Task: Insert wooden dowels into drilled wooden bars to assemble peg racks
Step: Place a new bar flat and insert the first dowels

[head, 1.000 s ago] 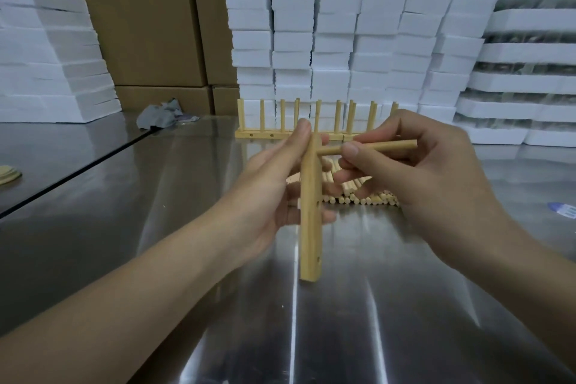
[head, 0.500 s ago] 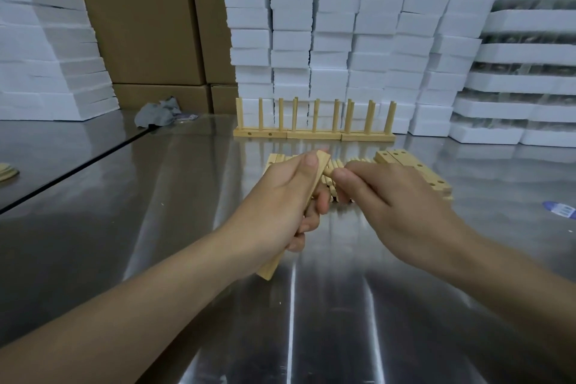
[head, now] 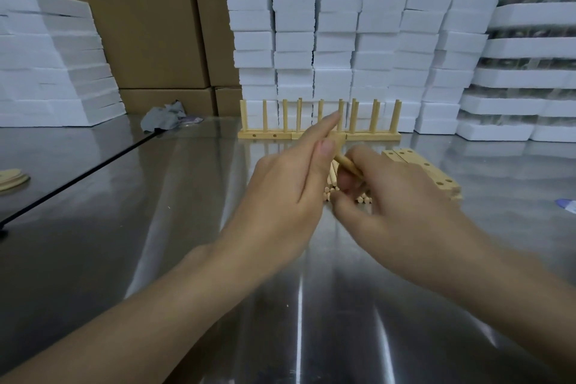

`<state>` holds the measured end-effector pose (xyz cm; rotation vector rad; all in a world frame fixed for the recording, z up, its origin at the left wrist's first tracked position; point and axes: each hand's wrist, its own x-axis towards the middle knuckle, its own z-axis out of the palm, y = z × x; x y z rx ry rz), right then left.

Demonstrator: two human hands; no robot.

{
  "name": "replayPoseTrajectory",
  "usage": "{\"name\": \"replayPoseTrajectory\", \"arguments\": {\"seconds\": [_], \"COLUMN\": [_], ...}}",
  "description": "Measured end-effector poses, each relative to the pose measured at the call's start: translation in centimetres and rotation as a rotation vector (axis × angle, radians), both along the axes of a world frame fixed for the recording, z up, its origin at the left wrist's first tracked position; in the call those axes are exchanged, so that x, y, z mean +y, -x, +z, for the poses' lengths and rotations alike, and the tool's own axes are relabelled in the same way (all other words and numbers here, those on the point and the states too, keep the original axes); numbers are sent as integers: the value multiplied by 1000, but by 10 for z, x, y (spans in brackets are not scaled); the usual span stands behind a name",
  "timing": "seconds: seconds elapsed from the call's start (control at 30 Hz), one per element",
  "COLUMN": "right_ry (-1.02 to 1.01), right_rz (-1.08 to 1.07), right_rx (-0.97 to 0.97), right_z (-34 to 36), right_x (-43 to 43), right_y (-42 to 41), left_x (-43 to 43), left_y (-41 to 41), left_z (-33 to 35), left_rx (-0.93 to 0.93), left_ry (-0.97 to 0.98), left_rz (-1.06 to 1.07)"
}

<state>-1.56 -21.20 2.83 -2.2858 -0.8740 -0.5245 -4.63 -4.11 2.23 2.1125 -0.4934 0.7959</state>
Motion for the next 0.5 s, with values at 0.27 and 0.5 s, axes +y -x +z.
{"name": "replayPoseTrajectory", "arguments": {"seconds": [0.27,0.5], "right_ry": [-145,-11], "right_rz": [-100,80], "right_rx": [143,151], "right_z": [-16,-15], "right_x": [12,-2], "right_y": [-14,-26], "left_x": [2,7], "left_y": [3,-7], "left_z": [-6,-16], "left_rx": [98,75], "left_ry": [-172,-189], "left_rz": [0,-28]}}
